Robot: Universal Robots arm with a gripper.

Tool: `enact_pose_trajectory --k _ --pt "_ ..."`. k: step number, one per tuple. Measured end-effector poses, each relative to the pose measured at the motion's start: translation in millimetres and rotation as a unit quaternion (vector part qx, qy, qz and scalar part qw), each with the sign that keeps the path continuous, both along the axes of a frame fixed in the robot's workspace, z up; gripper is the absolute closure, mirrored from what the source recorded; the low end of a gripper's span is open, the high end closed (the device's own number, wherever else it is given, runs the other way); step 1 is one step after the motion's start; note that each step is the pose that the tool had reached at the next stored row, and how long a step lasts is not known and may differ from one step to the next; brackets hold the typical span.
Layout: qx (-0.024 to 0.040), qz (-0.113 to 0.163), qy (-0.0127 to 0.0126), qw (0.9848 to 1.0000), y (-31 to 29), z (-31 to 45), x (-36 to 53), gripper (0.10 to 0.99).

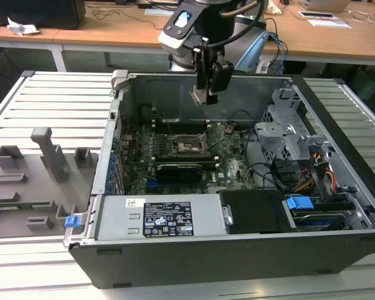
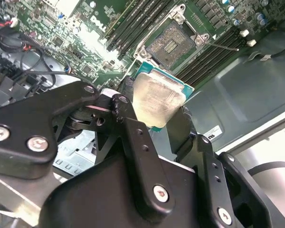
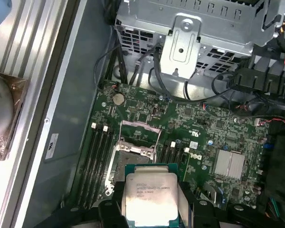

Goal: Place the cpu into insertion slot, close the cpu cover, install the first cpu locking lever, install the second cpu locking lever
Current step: 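Place the cpu into insertion slot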

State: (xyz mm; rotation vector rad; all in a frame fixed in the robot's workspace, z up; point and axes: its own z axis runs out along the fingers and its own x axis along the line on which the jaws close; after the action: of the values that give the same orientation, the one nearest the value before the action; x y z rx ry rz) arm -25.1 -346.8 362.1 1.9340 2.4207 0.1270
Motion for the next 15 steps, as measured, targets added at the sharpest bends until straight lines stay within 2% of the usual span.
enact_pose_trajectory --k 9,11,13,15 --pt "0.0001 -0.022 0.0002 0.9998 0.0 -0.7 -3.3 0.561" --pt "-0.0001 -0.024 0.0029 0.9997 0.0 -1.4 -3.4 0.561" --pt "-0.0003 -0.024 0.0068 0.9997 0.0 -3.5 -3.5 0.561" --pt "-0.0006 -0.024 0.0082 0.9997 0.0 -4.5 -3.4 0.561"
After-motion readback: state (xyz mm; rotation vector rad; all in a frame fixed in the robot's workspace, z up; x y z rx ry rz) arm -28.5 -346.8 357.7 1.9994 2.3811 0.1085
